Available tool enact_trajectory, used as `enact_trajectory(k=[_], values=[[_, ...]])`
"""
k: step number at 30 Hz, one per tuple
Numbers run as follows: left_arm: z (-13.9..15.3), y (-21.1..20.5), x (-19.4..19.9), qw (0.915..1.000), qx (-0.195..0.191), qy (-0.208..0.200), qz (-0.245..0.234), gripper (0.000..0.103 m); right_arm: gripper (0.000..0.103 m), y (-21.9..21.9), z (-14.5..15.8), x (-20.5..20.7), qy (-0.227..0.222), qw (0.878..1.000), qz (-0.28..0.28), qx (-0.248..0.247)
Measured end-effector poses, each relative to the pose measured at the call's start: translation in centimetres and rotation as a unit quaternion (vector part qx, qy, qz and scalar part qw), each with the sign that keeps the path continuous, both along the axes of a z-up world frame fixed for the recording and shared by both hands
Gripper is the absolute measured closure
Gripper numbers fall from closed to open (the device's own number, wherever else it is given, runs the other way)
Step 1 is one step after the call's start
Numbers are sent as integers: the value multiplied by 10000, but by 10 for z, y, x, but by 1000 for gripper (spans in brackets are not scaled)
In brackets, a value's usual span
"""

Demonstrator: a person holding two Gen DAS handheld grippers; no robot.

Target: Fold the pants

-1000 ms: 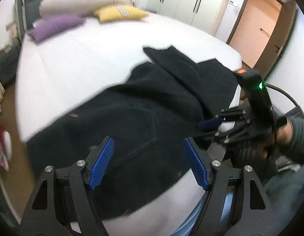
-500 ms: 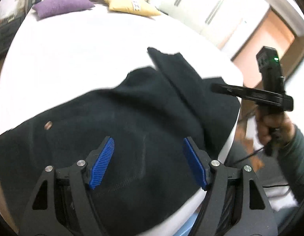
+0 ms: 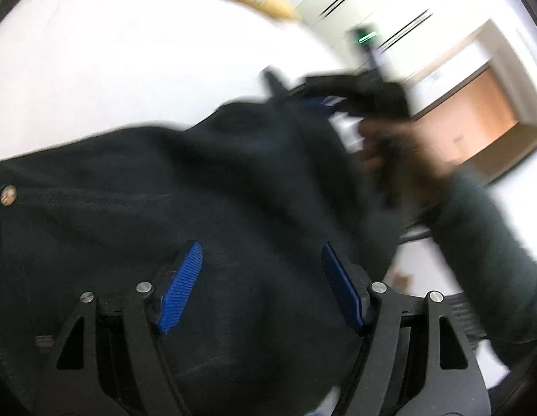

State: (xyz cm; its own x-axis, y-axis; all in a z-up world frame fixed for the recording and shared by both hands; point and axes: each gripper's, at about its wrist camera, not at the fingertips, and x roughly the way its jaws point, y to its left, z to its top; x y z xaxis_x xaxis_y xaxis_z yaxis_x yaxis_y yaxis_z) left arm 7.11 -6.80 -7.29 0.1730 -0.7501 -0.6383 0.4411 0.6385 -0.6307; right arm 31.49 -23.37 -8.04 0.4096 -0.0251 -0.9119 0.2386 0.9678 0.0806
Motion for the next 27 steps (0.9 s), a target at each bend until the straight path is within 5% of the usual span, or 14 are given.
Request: enact_trajectory(k=[3, 6, 10, 15, 18, 22, 27], values=[[-2, 0, 10, 9937, -1013, 460, -101, 30, 47, 4, -15, 7, 166, 9998, 25, -48], [-31, -2, 15, 9934, -785, 830, 57, 30, 43, 9, -25, 10, 220, 9993, 68, -294], [-21, -7, 5, 9977, -401, 539, -21, 33, 43, 12, -24, 10, 241, 9983, 182, -490], [-25, -7, -3, 9990, -232, 381, 3, 34, 91, -1, -18, 3, 243, 9981, 234, -510], [-29, -9, -5, 9987, -291, 423, 27, 34, 96, -20, -8, -10, 93, 9995, -2, -291], [-32, -13, -4, 9988, -269, 412, 44, 34, 96, -51, 19, -45, -468, 9978, -411, 216], [-35, -11, 2, 9986, -265, 442, 68, 34, 96, -113, 59, -128, -1533, 9760, -1259, 902]])
